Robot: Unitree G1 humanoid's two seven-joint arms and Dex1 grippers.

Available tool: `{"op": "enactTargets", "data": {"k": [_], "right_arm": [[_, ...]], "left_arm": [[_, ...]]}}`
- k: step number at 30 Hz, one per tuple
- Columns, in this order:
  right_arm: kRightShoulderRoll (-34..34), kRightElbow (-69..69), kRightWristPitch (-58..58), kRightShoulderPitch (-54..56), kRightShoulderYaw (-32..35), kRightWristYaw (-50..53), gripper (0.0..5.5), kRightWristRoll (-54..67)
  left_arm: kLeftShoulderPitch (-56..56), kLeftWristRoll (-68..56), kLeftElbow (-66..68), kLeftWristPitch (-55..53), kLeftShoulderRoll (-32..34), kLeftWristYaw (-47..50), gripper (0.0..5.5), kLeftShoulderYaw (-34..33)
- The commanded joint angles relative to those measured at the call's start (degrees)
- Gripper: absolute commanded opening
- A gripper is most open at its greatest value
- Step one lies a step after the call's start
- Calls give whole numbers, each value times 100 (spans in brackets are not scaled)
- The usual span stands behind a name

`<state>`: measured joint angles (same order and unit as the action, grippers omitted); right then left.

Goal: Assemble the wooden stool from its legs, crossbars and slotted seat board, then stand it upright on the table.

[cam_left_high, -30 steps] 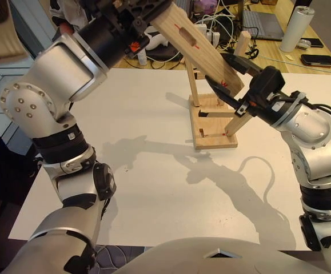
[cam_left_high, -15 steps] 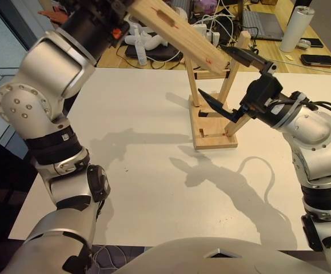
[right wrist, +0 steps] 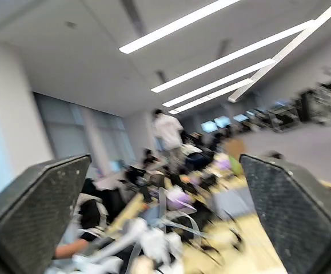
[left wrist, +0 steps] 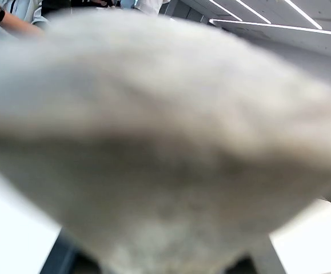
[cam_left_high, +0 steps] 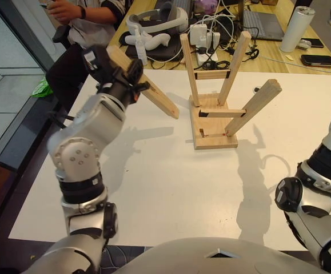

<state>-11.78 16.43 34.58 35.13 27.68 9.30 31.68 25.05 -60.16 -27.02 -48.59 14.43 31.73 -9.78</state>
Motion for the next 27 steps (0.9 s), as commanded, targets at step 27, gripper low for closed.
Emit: {"op": "enactTargets", "data": {"k": [27], "right_arm": [[1636, 284, 1328, -2153, -392, 903, 482, 468]], "left_arm": [[-571, 763, 213, 270, -2006, 707, 102, 100]]}}
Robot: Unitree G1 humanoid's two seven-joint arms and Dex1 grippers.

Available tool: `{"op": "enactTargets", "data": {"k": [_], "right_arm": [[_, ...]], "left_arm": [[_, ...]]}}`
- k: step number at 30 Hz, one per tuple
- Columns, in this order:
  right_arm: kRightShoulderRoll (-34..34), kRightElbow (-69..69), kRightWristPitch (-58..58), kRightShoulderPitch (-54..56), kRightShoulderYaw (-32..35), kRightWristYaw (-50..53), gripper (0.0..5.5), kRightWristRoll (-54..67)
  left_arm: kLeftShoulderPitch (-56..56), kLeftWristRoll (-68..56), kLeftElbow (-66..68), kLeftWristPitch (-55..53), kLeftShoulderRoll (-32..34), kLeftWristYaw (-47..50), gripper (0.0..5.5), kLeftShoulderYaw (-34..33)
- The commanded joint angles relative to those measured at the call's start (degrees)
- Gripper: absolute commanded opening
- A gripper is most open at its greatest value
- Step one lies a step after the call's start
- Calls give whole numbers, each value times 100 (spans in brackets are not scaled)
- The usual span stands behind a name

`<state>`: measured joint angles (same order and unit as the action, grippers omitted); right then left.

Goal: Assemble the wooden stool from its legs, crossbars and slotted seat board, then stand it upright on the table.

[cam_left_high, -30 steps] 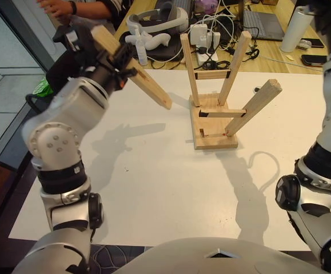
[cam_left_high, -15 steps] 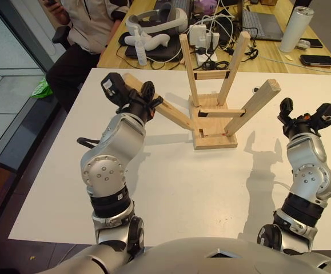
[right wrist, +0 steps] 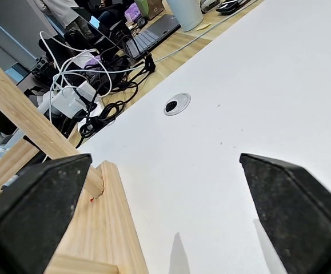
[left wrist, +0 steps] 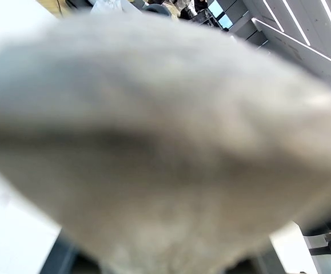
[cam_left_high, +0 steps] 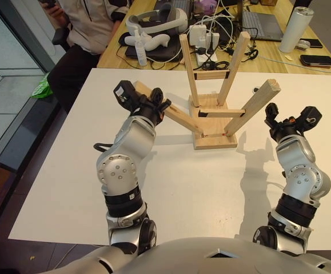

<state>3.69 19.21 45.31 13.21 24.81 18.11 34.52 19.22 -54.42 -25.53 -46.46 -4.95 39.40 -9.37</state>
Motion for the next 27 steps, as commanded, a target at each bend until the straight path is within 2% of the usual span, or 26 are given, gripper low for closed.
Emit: {"op": "enactTargets", "data": {"k": [1, 7, 15, 27], "right_arm": [[117, 26, 333, 24, -136, 16, 482, 233], [174, 84, 624, 44, -218, -43, 482, 498], [120, 86, 766, 44, -321, -108, 482, 563], [-67, -179, -155, 557, 196, 74, 482, 478]], "left_arm": [[7, 260, 58, 34, -66, -86, 102, 72], [11, 514, 83, -29, -129, -192, 102, 81], [78, 977, 157, -188, 157, -575, 102, 152], [98, 2151, 354, -58, 300, -1377, 102, 757]]}}
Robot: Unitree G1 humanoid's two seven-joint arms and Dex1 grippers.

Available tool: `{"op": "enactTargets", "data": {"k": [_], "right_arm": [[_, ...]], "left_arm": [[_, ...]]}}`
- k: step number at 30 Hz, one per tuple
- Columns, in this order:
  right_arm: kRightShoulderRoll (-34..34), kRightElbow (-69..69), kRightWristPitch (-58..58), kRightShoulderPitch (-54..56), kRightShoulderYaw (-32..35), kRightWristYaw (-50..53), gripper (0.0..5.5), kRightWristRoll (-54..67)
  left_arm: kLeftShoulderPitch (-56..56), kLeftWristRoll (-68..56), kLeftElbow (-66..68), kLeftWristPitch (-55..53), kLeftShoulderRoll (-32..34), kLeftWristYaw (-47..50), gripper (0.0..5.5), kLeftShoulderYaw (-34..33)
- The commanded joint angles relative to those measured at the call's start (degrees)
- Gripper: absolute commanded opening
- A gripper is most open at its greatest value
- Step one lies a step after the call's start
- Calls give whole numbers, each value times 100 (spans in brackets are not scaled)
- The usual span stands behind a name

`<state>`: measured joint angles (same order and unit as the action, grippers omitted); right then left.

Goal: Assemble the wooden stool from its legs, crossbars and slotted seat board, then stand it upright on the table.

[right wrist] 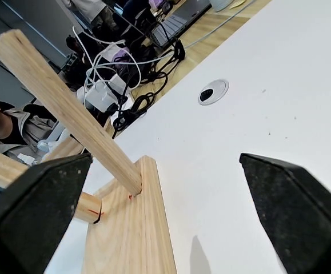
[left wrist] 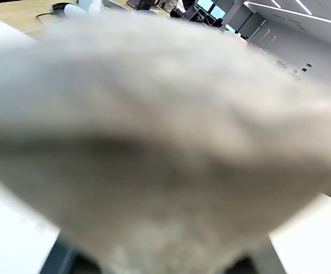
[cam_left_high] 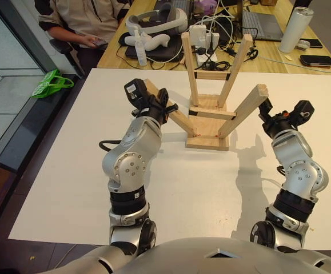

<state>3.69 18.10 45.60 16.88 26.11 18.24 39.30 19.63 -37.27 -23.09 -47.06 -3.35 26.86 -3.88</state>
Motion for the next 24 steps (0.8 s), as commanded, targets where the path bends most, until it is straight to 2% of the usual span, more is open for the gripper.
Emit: {"op": "enactTargets", "data": {"k": [1, 12, 24], "right_arm": [[-85, -85, -230, 213, 68, 63, 482, -4], [-392, -161, -574, 478, -31, -23, 482, -122], [-690, -61, -846, 682, -462, -320, 482, -449]], "left_arm": [[59, 548, 107, 18, 169, -192, 102, 296], [-66, 1492, 23, -93, 354, -822, 102, 925], [-175, 1896, 6, -591, 355, -1207, 102, 1063]]}}
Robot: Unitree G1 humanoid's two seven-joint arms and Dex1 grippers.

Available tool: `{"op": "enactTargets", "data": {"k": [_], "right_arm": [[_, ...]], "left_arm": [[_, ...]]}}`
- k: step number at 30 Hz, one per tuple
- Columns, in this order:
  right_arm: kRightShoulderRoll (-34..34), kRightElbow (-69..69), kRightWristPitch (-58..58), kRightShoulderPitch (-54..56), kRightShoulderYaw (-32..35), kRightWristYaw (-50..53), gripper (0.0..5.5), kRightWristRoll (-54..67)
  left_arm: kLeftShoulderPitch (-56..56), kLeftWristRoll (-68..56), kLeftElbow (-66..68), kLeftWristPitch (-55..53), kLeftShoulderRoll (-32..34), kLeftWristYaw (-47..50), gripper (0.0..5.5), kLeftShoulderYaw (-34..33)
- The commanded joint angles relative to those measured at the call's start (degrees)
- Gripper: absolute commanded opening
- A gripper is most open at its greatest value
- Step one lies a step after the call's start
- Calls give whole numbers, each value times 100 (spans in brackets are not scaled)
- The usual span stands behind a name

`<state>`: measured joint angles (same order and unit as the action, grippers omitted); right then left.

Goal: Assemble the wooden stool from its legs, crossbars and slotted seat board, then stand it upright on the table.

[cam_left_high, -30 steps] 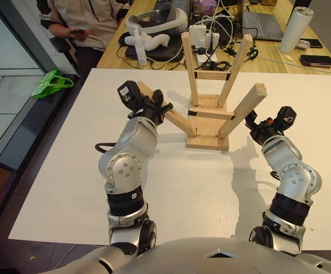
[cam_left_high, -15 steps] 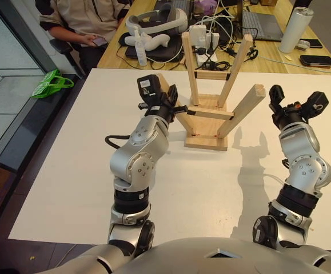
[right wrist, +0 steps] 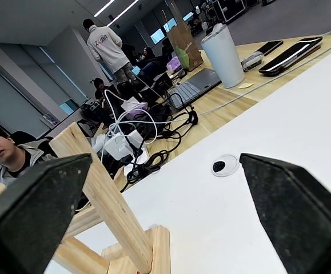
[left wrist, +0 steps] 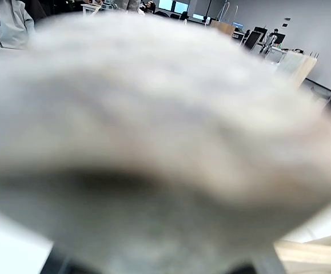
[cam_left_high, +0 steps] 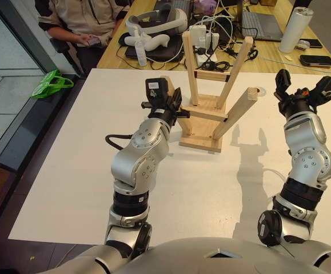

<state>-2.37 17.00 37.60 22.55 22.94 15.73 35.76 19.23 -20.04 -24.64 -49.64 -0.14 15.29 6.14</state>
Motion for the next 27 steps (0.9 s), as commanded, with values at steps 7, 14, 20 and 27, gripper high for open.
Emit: {"op": "enactTargets", "data": {"k": [7, 14, 20, 27], "right_arm": [[-173, 54, -102, 110, -288, -215, 482, -252], [-220, 101, -159, 54, -470, -393, 482, -458], [-224, 127, -160, 37, -473, -433, 482, -502], [-263, 116, -172, 50, -498, -478, 482, -542]], "left_arm": [[-144, 293, 391, -496, -122, -161, 102, 34], [-12, -158, 617, -1019, -863, -77, 102, -891], [97, 406, 490, -971, -214, -389, 102, -23], [-13, 1036, 431, -541, 438, -796, 103, 893]]}}
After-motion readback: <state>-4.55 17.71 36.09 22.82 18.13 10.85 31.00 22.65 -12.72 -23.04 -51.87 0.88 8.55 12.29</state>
